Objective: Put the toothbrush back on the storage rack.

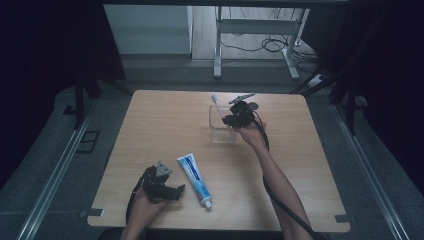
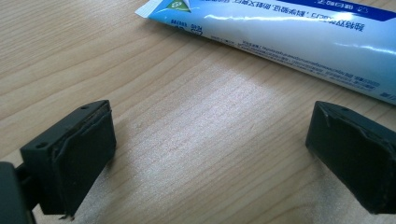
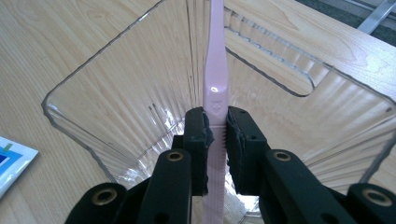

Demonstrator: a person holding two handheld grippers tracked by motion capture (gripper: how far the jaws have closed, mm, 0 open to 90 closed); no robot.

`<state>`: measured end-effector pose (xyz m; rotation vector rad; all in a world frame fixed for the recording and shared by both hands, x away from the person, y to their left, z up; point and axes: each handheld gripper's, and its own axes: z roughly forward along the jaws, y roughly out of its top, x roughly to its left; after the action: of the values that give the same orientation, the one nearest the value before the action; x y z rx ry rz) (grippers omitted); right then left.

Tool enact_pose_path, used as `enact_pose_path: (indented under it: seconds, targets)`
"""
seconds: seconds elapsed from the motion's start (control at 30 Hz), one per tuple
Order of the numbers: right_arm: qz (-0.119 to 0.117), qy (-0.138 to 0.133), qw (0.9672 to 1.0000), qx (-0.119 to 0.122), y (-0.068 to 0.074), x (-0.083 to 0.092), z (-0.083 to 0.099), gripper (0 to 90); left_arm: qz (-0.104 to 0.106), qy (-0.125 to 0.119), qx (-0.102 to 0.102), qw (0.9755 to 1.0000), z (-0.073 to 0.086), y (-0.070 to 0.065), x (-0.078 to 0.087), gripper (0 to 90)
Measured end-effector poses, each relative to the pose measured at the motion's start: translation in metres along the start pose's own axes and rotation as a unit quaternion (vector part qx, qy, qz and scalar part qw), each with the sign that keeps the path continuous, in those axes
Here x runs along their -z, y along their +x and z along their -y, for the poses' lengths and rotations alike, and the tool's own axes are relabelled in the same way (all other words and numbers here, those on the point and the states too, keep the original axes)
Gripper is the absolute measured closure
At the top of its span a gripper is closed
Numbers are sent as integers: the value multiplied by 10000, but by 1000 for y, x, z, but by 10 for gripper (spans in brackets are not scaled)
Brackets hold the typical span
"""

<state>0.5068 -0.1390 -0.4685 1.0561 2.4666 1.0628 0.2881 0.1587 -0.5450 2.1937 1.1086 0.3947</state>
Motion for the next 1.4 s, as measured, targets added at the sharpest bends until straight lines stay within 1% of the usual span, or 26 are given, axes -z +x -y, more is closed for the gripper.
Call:
enact_pose_path:
  seconds: [0.17, 0.37, 0.43, 0.47, 0.5, 0.67, 0.8, 0.9, 1.1, 1.27, 1.4]
  targets:
    - [18, 50, 9999, 101, 0, 0, -1, 775, -3, -3, 2, 10000, 0, 0, 0, 18]
    - [50, 60, 9998, 169, 0, -1, -1, 769, -3, 0, -3, 10000, 0, 0, 0, 18]
    - [41, 53, 9998, 166, 0, -1, 0, 767, -3, -1, 23, 10000, 0, 0, 0, 18]
    - [35, 46, 9999, 161, 0, -1, 0, 761, -3, -3, -3, 10000, 0, 0, 0, 18]
    - [33, 43, 9999, 160, 0, -1, 0, 756, -2, -2, 24, 10000, 0, 0, 0, 18]
    - [49, 31, 9999, 163, 0, 0, -1, 751, -1, -2, 0, 10000, 0, 0, 0, 18]
    - [47, -36, 9999, 144, 0, 4, -2, 732, -2, -6, 21, 10000, 0, 0, 0, 19]
    - [38, -107, 9998, 168, 1, 10, -4, 701, -4, -1, 4, 10000, 0, 0, 0, 18]
    - [-54, -243, 9995, 214, 8, 23, -9, 599, -4, -1, 0, 10000, 0, 0, 0, 18]
    - [-150, -334, 9991, 230, 13, 32, -7, 517, -3, -19, 23, 10000, 0, 0, 0, 18]
    - [-201, -393, 9987, 267, 15, 38, -4, 469, -3, -29, 30, 10000, 0, 0, 0, 19]
